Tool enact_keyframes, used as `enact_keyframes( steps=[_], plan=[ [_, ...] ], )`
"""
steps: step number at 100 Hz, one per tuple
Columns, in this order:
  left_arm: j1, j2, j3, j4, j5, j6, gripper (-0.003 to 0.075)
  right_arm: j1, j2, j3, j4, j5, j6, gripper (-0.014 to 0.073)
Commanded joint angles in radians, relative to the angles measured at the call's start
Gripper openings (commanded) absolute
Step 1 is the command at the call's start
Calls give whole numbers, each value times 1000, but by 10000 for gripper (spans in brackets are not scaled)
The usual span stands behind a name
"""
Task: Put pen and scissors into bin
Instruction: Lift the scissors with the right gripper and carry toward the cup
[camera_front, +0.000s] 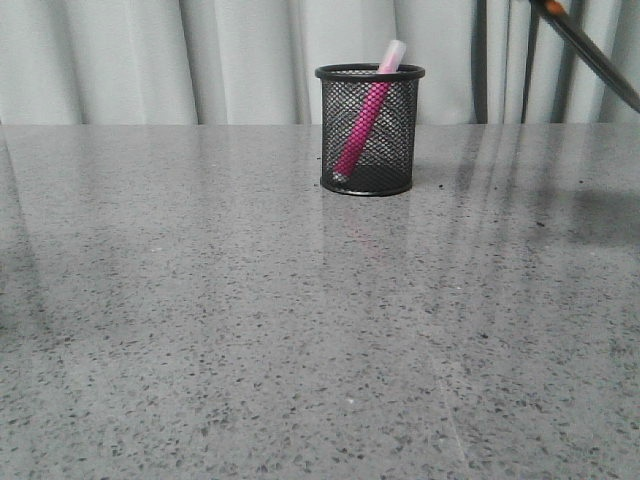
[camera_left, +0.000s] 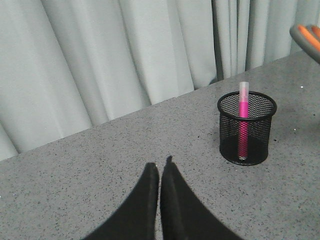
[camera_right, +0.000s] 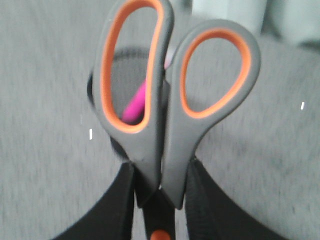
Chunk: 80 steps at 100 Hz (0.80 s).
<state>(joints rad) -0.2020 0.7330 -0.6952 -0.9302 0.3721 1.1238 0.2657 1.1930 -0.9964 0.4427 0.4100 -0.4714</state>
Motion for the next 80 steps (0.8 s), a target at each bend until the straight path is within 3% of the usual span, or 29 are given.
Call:
enact_keyframes(
  steps=[1,35,80],
  plan=[
    [3,-6,-26,-36,-43,-11,-19,27,-14,-26,81,-221,-9,-76],
    [3,-6,-26,-36,-43,-11,-19,192,159,-55,66,-772,-9,-76],
    [3,-6,-26,-36,-43,-11,-19,229,384,-244,58,-816,-9,-76]
  ],
)
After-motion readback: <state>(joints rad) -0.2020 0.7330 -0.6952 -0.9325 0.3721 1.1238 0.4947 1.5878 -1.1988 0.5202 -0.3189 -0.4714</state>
